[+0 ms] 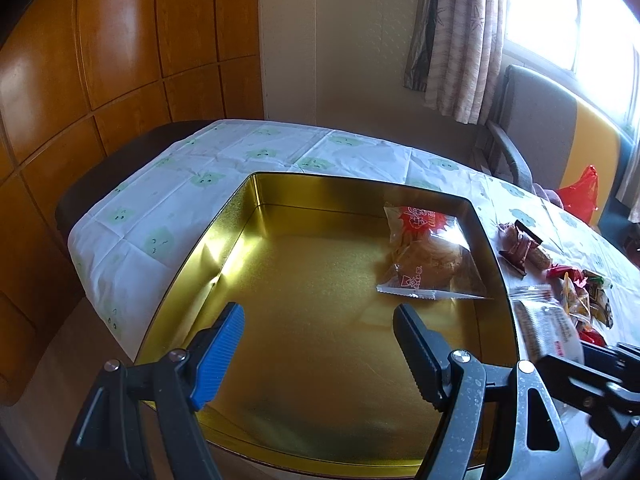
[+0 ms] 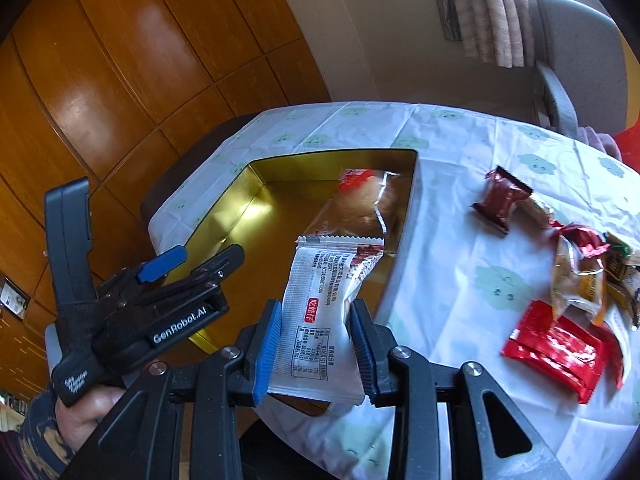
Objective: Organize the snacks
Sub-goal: 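Carry the white packet into the gold tin and release it with the right tool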
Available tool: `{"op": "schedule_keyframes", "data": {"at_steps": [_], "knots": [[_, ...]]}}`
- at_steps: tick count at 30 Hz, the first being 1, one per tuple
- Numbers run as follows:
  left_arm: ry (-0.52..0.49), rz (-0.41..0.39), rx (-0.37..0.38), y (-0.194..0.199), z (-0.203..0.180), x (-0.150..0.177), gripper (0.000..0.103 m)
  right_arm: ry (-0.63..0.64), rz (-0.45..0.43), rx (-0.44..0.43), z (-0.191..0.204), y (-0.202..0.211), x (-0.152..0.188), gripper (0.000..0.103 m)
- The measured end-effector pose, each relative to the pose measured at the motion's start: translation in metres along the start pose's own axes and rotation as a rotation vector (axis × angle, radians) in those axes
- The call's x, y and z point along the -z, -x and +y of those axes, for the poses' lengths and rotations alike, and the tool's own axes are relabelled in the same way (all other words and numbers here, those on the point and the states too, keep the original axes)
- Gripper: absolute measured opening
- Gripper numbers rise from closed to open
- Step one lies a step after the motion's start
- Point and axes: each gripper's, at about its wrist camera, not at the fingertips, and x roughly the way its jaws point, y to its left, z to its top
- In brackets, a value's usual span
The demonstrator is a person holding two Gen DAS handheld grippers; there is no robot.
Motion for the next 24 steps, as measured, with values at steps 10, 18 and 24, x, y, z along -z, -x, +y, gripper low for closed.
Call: {"op": "schedule_keyframes", "data": {"at_steps": [10,18,24], "knots": [[0.008,0.007,-0.008,-0.003,0.003,0.001,0.077,-0.002,0.008,0.013,0.009,-0.019,-0.013,0.038],[0.005,0.024,-0.005,-0.009,0.004,0.005,0.077,-0.023,0.016,0.055,0.006,-0.03,-0.012,0.043],[-0.003,0.024,0.003,-0.008,0.001,0.006,0.077,-0.02,-0.008,0.066,0.003,-0.023,-0.009,0.049]]}}
